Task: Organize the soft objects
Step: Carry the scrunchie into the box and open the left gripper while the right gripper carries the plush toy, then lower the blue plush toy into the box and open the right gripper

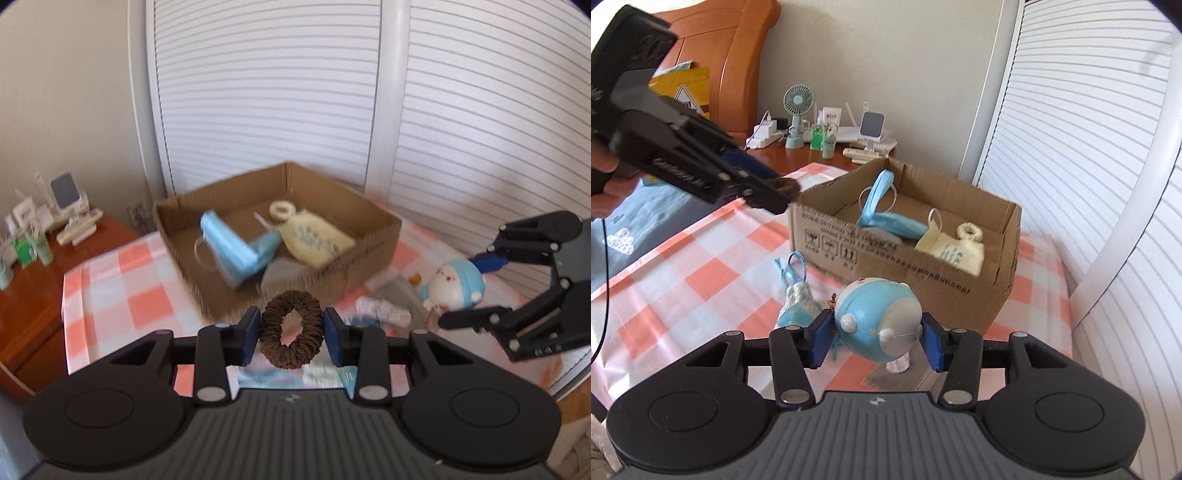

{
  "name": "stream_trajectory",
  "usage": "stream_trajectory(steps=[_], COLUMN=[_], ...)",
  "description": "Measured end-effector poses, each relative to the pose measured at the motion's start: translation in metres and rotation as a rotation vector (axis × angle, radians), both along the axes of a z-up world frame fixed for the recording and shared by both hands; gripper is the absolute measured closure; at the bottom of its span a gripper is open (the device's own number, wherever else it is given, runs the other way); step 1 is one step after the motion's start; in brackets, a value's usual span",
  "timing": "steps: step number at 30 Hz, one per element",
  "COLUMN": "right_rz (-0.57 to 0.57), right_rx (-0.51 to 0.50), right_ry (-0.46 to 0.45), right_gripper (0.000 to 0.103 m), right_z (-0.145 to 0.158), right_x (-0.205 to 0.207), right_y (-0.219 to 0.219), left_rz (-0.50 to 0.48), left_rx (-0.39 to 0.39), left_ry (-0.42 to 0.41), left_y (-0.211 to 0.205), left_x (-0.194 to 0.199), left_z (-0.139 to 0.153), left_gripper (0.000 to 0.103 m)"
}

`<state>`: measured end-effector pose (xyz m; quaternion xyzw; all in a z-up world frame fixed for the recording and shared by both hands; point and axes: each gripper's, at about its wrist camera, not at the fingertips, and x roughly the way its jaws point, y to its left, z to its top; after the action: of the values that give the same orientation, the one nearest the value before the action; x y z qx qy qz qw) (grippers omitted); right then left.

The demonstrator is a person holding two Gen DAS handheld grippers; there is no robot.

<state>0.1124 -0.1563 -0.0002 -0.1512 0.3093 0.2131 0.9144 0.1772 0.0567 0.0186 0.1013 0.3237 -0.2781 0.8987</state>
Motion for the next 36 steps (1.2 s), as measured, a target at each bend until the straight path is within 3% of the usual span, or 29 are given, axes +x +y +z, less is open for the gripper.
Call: stream_trajectory(steps=[11, 13, 15, 17, 18, 30, 36], right_rz=[-0.032, -0.032, -0.032, -0.034, -0.033, -0.031, -0.025], right_rx=[-0.002, -0.005, -0.001, -0.001, -0.004, -0.002, -0.011], right_ry=[-0.042, -0.052, -0.054, -0.056, -0.058, -0.05, -0.037], right_gripper=[0.048, 0.048, 0.048, 0.048, 0.048, 0.048, 0.048], right_z=[0.014, 0.015, 0.016, 0.016, 0.017, 0.029, 0.037], right_x=[0.03, 0.034, 0.04, 0.044, 0.046, 0.082, 0.123], right_y=[-0.012, -0.013, -0.015, -0.015, -0.015, -0.009, 0.007], left_rz=[0.033, 0.05, 0.071, 0.099, 0.112, 0.111, 0.112], left_rx=[0.049, 0.063, 0.082, 0.096, 0.095, 0.057, 0.074], left_ry=[-0.027, -0.029, -0.037, -0.043, -0.041, -0.021, -0.041], left_y=[-0.045, -0.05, -0.055, -0.056, -0.054, -0.022, -0.013], left_x=[0.105, 0.12, 0.133, 0.14, 0.142, 0.099, 0.061], left_z=[0.006, 0.002, -0.003, -0.009, -0.011, -0.001, 0.008], left_gripper=[0.067, 0.062, 0.035, 0.019, 0.017, 0.002, 0.001])
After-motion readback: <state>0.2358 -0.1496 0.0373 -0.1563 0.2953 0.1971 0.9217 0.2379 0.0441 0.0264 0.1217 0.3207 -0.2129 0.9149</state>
